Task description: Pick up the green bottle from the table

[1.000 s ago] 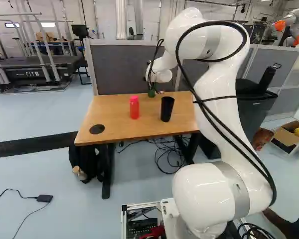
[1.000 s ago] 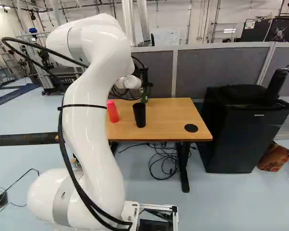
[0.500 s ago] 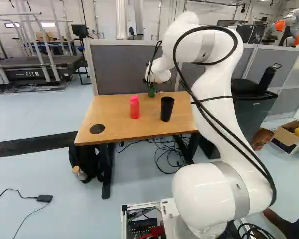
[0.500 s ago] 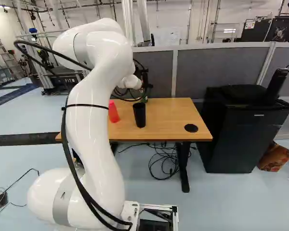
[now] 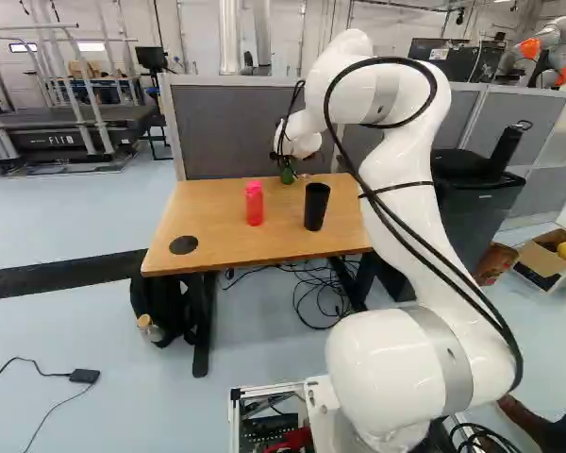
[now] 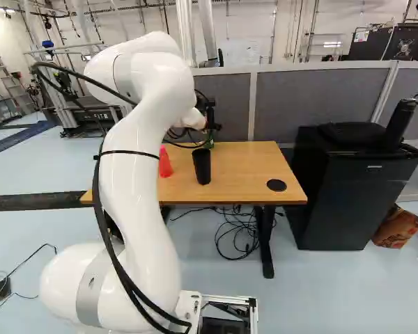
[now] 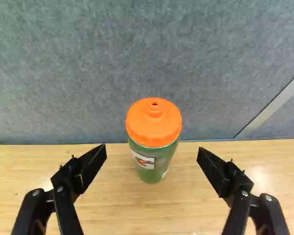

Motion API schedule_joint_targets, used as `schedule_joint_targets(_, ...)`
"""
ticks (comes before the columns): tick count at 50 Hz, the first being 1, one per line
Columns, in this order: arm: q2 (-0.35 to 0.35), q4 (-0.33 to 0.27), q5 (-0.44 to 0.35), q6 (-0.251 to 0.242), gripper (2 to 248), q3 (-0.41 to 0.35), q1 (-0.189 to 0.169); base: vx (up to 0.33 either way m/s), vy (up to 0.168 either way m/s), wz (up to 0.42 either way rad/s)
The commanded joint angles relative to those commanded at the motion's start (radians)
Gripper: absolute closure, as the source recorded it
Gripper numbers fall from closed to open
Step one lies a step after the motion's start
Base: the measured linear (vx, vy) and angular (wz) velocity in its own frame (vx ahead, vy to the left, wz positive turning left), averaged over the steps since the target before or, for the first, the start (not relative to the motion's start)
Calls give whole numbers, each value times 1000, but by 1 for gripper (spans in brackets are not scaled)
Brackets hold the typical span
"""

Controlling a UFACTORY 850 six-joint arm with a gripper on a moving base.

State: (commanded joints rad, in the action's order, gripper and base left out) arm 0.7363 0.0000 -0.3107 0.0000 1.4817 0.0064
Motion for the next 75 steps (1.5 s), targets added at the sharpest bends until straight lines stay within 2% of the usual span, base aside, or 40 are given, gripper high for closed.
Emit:
schedule_joint_targets(23, 36, 0, 3, 0, 3, 51, 0, 0, 0, 0)
schedule_joint_targets(41, 41, 0, 3, 0, 8, 57, 0, 0, 0, 0)
schedule_joint_targets(42, 41, 0, 3, 0, 44, 57, 0, 0, 0, 0)
schedule_joint_targets(46, 41, 0, 3, 0, 44, 57, 0, 0, 0, 0)
schedule_joint_targets(47, 41, 0, 3, 0, 82, 57, 0, 0, 0, 0)
schedule_joint_targets(51, 41, 0, 3, 0, 82, 57, 0, 0, 0, 0)
schedule_joint_targets(52, 41, 0, 3, 0, 119, 57, 0, 0, 0, 0)
schedule_joint_targets(57, 41, 0, 3, 0, 119, 57, 0, 0, 0, 0)
schedule_joint_targets(58, 41, 0, 3, 0, 131, 57, 0, 0, 0, 0)
schedule_joint_targets(75, 40, 0, 3, 0, 131, 57, 0, 0, 0, 0)
